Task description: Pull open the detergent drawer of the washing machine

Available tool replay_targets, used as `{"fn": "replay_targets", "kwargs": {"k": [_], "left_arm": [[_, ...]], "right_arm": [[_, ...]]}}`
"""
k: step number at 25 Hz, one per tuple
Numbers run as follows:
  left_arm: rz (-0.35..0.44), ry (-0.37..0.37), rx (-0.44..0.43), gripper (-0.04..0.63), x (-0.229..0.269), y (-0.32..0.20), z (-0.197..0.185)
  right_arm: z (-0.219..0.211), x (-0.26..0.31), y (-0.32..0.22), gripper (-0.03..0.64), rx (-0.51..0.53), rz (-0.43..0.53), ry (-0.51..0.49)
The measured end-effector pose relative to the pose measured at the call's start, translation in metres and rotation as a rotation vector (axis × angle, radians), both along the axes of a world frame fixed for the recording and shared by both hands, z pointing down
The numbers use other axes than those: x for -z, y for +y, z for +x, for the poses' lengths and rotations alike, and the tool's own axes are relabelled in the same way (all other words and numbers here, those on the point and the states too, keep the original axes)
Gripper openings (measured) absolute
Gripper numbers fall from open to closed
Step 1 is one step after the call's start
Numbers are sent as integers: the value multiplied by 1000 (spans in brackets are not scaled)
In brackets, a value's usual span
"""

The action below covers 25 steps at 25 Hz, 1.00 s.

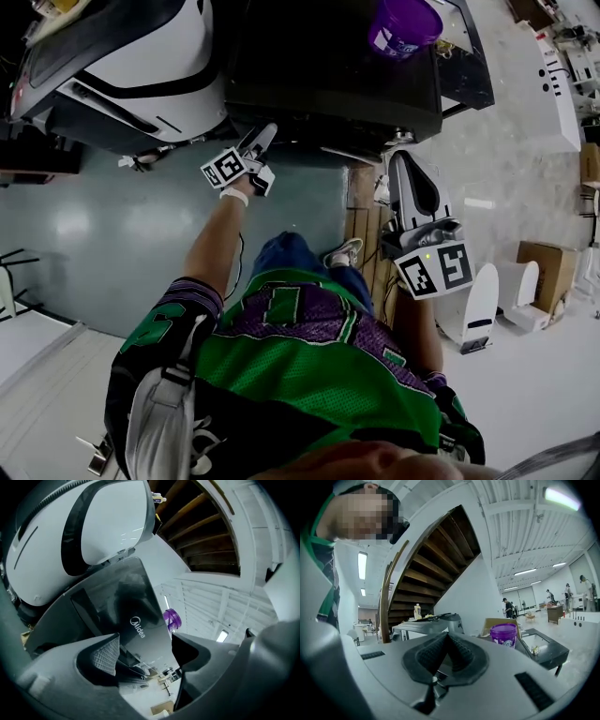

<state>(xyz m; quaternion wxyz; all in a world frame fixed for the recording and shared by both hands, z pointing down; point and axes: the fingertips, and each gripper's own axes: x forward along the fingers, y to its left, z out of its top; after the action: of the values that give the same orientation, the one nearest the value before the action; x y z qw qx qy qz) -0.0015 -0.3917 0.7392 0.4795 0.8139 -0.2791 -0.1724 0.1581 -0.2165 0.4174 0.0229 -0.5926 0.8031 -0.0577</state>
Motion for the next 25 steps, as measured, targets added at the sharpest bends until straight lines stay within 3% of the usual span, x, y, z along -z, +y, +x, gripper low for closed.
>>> {"fn": "replay_targets", "kwargs": {"k": [7,13,15,18,20,25], "left_arm": [[-20,23,-12,376,-20,-8,1],[-41,98,31,393,-18,-25,3],[-56,150,63,410,-13,-31,3],[-95,305,129,428,-1,-40,2],[-104,350,154,430,2,-42,1],[-137,272,162,430,-9,-35,-4]], "right_arm": [[1,-19,-8,2,-21,-29,-10],[-1,-25,-15,2,-11,-45,-2],[0,-24,-17,2,-10,-45,1],[1,-25,-19,2,-9,-44,9],[2,-25,-17,2,-9,-47,10],[4,-26,-15,2,-9,-48,0]]}}
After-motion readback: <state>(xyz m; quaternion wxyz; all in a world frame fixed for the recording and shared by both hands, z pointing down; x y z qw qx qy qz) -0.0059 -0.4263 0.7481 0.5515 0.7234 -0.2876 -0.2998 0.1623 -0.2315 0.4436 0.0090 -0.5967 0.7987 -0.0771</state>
